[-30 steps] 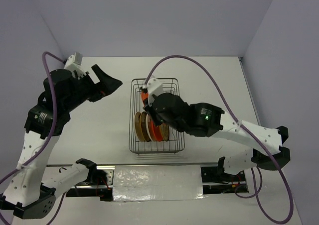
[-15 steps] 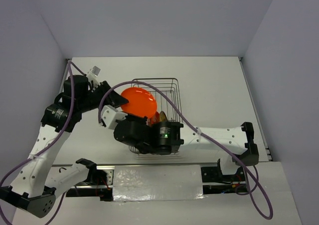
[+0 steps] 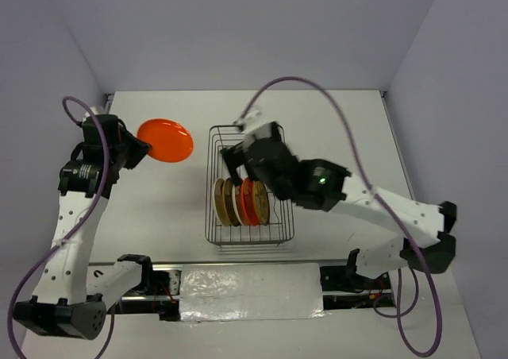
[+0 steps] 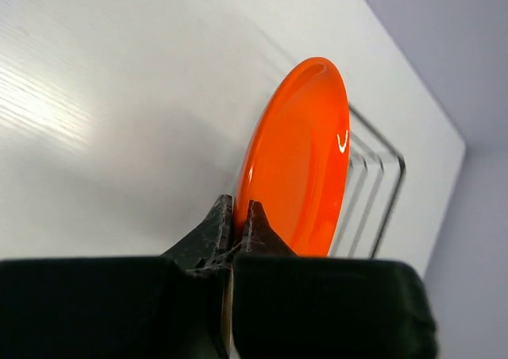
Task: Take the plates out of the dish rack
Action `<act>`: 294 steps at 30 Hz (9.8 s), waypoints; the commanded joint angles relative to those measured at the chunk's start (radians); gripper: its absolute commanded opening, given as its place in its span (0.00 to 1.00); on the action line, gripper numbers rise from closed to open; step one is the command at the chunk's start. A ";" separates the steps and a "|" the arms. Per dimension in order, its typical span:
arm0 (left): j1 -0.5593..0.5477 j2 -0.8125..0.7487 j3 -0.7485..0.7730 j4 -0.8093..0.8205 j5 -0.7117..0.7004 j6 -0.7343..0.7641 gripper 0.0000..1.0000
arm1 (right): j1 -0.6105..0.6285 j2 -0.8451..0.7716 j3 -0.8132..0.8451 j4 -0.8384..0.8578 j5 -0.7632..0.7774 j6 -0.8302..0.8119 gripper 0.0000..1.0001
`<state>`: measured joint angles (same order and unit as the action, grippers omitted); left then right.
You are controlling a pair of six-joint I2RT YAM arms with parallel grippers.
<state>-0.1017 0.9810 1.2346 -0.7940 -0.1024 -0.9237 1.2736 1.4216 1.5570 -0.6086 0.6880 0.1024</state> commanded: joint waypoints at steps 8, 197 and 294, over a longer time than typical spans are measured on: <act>0.255 0.318 -0.202 0.505 -0.071 -0.053 0.10 | -0.241 -0.081 -0.081 -0.203 -0.208 0.479 0.65; 0.066 -0.070 -0.210 0.119 0.060 0.454 1.00 | -0.690 0.097 -0.050 -0.014 -0.560 0.302 0.74; -0.053 -0.038 -0.337 0.182 -0.060 0.462 0.99 | -0.919 -0.126 -0.584 -0.077 -0.205 0.436 0.00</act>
<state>-0.1497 0.9463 0.8829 -0.6220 -0.1516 -0.4515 0.3698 1.2266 0.9794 -0.8295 0.5308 0.5667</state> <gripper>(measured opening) 0.994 0.026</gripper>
